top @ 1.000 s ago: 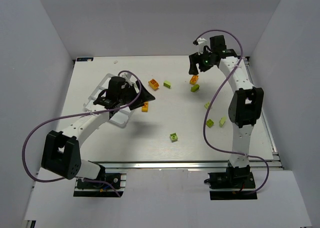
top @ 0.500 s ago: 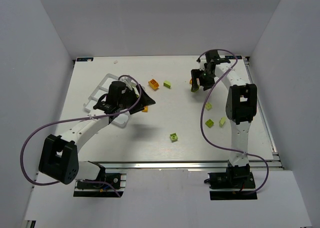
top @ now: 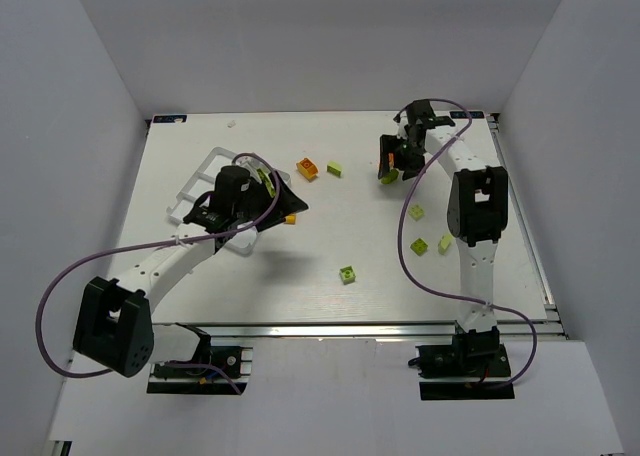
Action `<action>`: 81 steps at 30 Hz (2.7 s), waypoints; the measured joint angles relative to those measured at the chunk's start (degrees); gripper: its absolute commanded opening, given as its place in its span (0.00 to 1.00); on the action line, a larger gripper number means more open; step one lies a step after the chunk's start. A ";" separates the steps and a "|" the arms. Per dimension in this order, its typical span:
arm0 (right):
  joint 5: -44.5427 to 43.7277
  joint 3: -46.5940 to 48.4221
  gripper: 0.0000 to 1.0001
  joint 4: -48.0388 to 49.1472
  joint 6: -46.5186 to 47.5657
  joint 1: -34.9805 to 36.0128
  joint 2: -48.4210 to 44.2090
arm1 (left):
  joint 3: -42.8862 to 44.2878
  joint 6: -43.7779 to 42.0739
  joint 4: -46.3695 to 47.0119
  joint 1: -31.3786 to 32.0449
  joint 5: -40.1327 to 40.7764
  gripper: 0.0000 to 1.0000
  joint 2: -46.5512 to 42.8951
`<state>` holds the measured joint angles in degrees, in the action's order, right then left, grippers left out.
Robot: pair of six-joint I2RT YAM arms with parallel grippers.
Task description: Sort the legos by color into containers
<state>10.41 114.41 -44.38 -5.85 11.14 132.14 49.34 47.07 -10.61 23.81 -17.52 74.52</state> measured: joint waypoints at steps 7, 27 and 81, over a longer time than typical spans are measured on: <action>-2.84 2.56 0.74 0.92 -3.23 2.01 3.13 | -0.15 0.20 -2.05 0.00 0.94 0.89 -1.49; -11.98 -0.26 0.12 5.75 -2.03 3.13 3.17 | -2.01 1.33 -4.42 0.00 3.39 0.89 -6.97; 9.03 9.81 0.60 37.05 19.26 30.56 11.32 | -4.61 7.23 -24.00 0.00 14.95 0.89 -29.14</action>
<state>19.44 124.22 -7.33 13.41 41.69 143.46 44.73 54.30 -34.61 23.81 -2.57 45.39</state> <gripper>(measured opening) 0.594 0.892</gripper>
